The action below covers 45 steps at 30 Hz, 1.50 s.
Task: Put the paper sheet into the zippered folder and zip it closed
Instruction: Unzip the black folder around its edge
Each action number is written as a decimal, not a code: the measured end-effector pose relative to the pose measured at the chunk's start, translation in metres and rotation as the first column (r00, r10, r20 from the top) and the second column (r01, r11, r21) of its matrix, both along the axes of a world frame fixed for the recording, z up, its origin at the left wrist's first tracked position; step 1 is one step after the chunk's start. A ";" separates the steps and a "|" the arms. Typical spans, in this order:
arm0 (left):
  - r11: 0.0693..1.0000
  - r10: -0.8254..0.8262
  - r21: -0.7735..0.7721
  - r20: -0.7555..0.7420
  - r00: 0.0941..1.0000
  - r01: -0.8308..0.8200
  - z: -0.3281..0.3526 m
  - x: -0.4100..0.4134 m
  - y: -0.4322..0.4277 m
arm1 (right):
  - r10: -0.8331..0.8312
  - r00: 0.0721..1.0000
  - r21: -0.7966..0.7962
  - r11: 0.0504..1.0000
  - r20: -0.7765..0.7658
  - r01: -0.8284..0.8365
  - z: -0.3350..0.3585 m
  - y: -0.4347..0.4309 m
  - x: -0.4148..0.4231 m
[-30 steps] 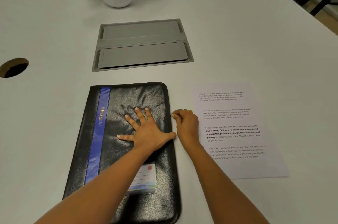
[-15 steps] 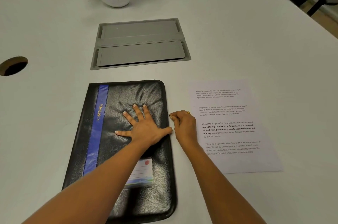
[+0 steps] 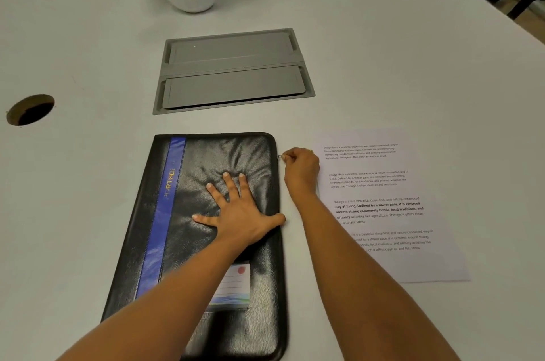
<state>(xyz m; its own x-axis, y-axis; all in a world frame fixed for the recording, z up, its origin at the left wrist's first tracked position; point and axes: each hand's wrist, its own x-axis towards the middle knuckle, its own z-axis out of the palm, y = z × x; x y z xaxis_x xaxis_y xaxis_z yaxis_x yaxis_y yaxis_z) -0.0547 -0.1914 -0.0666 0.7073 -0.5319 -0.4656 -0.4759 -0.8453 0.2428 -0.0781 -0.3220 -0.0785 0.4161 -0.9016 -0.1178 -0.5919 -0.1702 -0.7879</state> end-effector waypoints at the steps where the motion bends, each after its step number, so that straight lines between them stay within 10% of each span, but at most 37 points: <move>1: 1.000 -0.003 0.000 0.004 1.000 0.003 0.000 0.000 0.000 | 0.007 1.000 -0.001 1.000 -0.002 -0.007 0.000 -0.002 0.001; 45: 0.999 0.002 -0.040 -0.020 1.000 -0.003 0.002 0.000 0.001 | 0.221 0.973 -0.122 0.969 0.058 -0.213 -0.006 0.000 -0.028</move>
